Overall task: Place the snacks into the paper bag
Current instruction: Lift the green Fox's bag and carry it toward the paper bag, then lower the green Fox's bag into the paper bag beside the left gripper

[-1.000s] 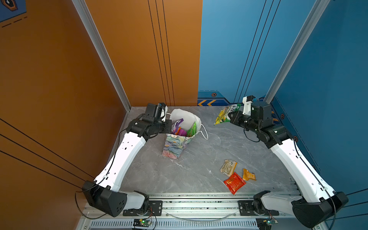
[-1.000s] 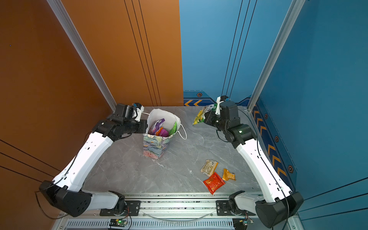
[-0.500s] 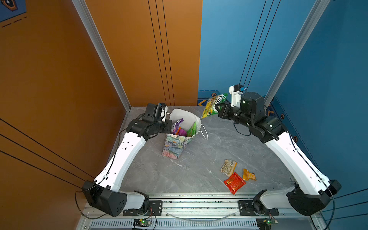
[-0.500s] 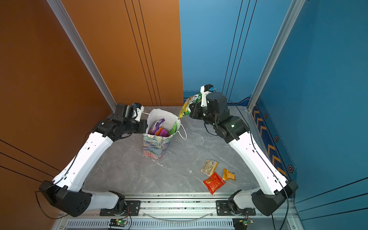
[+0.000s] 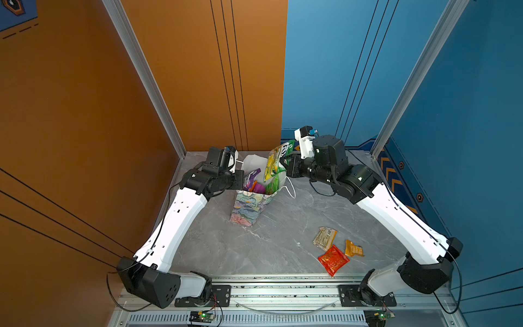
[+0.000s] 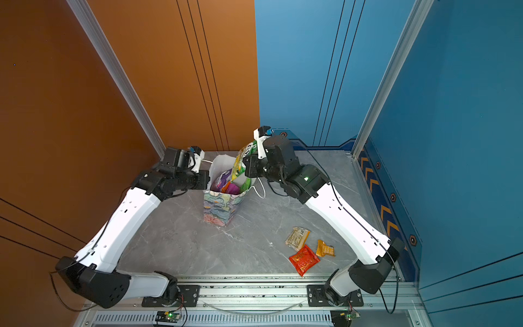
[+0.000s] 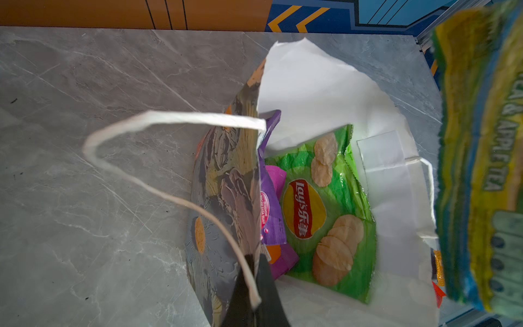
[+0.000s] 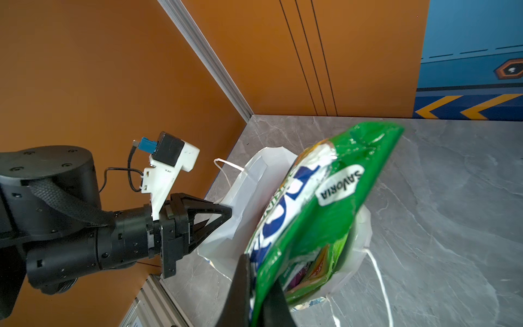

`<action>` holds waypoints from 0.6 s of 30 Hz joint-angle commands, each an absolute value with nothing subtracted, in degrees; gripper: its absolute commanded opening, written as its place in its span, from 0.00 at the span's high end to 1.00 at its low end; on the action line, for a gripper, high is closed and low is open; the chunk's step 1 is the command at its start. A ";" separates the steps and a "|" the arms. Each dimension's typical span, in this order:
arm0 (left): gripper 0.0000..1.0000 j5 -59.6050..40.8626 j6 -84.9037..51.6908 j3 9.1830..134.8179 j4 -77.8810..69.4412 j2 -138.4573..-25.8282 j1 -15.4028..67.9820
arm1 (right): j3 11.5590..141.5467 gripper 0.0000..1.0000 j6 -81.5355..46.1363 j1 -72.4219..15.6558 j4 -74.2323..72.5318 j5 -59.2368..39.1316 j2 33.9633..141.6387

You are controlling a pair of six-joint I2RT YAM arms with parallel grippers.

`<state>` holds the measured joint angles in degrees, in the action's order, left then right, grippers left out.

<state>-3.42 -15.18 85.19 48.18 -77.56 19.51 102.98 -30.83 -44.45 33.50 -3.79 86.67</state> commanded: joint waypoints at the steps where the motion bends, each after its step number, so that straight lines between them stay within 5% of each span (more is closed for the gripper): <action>1: 0.96 -3.86 -14.33 85.43 46.30 -75.91 19.31 | 105.59 1.00 -29.62 -45.74 31.60 -3.29 87.88; 18: 0.96 -3.83 -14.33 85.43 46.30 -75.98 19.26 | 107.14 1.00 -31.18 -48.47 30.00 -6.40 93.83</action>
<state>-3.42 -15.18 85.19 48.21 -77.56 19.51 104.86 -30.92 -47.92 33.45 -4.89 93.27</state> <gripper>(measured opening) 0.046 0.079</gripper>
